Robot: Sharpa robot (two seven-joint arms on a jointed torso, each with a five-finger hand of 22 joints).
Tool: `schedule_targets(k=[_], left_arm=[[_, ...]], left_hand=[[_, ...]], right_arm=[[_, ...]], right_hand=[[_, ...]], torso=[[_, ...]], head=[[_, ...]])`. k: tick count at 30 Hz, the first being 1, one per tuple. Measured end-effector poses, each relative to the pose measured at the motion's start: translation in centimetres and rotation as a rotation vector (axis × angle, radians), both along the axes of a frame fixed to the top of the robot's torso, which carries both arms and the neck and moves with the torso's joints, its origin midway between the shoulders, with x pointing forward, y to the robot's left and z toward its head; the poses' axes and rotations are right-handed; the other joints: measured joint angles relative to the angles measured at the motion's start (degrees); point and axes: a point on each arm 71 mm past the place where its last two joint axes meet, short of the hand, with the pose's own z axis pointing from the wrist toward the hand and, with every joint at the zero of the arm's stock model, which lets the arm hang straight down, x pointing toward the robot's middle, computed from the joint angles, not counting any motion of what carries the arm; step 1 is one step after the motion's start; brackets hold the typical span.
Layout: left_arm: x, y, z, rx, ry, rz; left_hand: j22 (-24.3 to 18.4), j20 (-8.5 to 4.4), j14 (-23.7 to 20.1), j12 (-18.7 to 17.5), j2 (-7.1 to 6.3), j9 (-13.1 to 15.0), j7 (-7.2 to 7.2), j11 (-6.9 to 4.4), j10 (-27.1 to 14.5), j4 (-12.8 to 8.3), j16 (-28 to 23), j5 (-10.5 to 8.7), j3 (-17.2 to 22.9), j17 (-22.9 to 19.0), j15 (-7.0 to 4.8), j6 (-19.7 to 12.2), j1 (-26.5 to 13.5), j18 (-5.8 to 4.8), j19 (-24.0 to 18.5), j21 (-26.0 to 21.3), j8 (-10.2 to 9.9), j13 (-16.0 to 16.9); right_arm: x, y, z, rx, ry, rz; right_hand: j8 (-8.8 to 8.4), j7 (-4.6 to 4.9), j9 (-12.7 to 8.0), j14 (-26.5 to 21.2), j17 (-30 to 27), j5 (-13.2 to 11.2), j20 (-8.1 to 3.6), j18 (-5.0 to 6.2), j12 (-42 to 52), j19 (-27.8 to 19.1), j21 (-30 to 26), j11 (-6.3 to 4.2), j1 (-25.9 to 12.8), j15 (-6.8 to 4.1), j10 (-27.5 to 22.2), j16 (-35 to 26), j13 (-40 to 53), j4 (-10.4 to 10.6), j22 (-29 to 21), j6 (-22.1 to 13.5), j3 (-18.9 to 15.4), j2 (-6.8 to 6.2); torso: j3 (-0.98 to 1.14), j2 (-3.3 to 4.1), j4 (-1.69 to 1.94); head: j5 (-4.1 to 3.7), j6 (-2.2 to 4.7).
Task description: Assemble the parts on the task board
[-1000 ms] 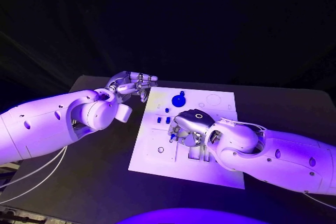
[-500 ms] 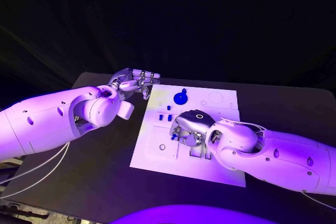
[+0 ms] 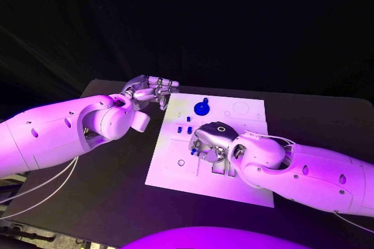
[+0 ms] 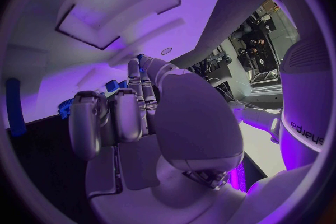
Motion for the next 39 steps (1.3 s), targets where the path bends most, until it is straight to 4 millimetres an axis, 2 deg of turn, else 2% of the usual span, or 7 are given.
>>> schedule_targets(k=[12,15,22,23,24,33,39], left_arm=[[0.0,0.0,0.0,0.002,0.005,-0.002],[0.0,0.0,0.0,0.002,0.006,-0.002],[0.0,0.0,-0.1,0.003,0.008,-0.002],[0.0,0.0,-0.1,0.003,0.009,-0.002],[0.0,0.0,-0.1,0.003,0.009,-0.002],[0.0,0.1,-0.1,0.005,0.012,-0.001],[0.0,0.2,-0.1,0.007,0.013,0.001]], left_hand=[[0.0,0.0,0.0,0.0,0.0,0.0,0.0,0.0,0.0,0.0,0.0,0.0,0.0,0.0,0.0,0.0,0.0,0.0,0.0,0.0,0.0,0.0],[0.0,0.0,0.0,0.0,0.0,0.0,0.0,0.0,0.0,0.0,0.0,0.0,0.0,0.0,0.0,0.0,0.0,0.0,0.0,0.0,0.0,0.0],[-0.1,0.0,0.0,0.4,0.0,0.0,0.0,0.0,0.0,0.0,0.0,0.0,0.0,-0.1,0.0,0.0,0.0,0.0,0.0,-0.2,0.0,0.0],[-0.1,0.0,0.0,0.4,0.0,0.0,0.0,0.0,0.0,0.0,0.0,0.0,0.0,-0.1,0.0,0.0,0.0,0.0,0.0,-0.2,0.0,0.0],[-0.1,0.0,0.0,0.4,0.0,0.0,0.0,0.0,0.0,0.0,0.0,0.0,0.0,-0.1,0.0,0.0,0.0,0.0,0.0,-0.2,0.0,0.0],[-0.2,0.0,0.0,0.4,0.0,0.0,0.0,0.2,-0.2,0.0,0.0,0.0,0.0,-0.1,0.0,0.0,0.0,0.0,0.0,-0.2,0.0,0.0],[-0.2,0.0,0.0,0.4,0.0,0.0,0.0,0.21,-0.2,0.0,0.0,0.0,0.0,-0.1,0.0,0.0,0.0,0.0,0.0,-0.2,0.0,0.0]], right_arm=[[-0.2,0.6,-0.3,-0.017,0.003,0.009],[-0.2,0.6,-0.3,-0.019,0.004,0.01],[-0.1,0.5,-0.4,-0.019,0.004,0.006],[-0.1,0.4,-0.4,-0.018,0.003,0.005],[-0.1,0.3,-0.4,-0.017,0.003,0.003],[-0.7,-1.3,0.1,0.007,-0.007,-0.02],[-1.1,-3.3,1.8,0.041,-0.038,-0.046]], right_hand=[[-0.22,0.13,0.1,0.0,-0.2,0.0,0.0,0.0,-0.4,0.0,0.3,0.31,-0.4,0.0,-0.1,0.2,-0.2,-0.4,0.0,-0.1,-0.4,-0.36],[-1.59,1.24,0.1,0.2,-0.2,0.1,0.0,0.0,-0.6,0.0,-1.2,1.16,-2.2,0.29,-3.3,0.2,-0.9,-0.4,0.0,-2.2,-0.4,-0.72],[-2.49,1.6,-1.2,0.1,-2.4,0.1,0.65,0.0,-0.7,0.0,-5.9,2.13,-4.4,1.14,-8.3,-1.3,-2.4,-0.4,0.0,-6.0,-0.4,-1.94],[-2.49,1.48,-1.3,0.1,-2.8,0.1,0.75,0.34,-0.7,0.1,-6.6,2.25,-4.3,1.14,-9.0,-1.6,-2.6,-0.4,0.0,-6.3,-0.4,-2.03],[-2.49,1.41,-1.4,0.1,-3.2,0.1,0.86,0.92,-0.8,0.0,-7.4,2.44,-4.3,1.14,-9.4,-2.0,-2.7,-0.6,0.0,-6.6,-0.6,-2.06],[-2.49,1.37,-1.5,0.1,-4.1,-0.2,1.26,0.92,-0.4,-0.4,-9.0,2.53,-4.9,1.14,-10.3,-2.5,-2.9,-0.6,0.0,-7.0,-1.0,-2.66],[-2.49,1.06,-1.6,-0.1,-5.3,-0.5,1.57,0.92,0.0,-0.7,-10.8,2.62,-5.2,1.34,-11.2,-3.3,-3.0,-0.6,0.0,-7.3,-1.9,-3.01]], torso=[[-0.04,0.01,0.01],[-0.07,-0.02,0.02],[-0.07,-0.06,0.0],[-0.07,-0.06,-0.01],[-0.07,-0.06,-0.02],[0.01,-0.07,-0.03],[0.01,-0.08,-0.08]], head=[[0.06,-0.1],[0.06,-0.1],[0.1,-0.03],[0.1,-0.01],[0.09,0.03],[-0.18,0.41],[-0.8,0.93]])
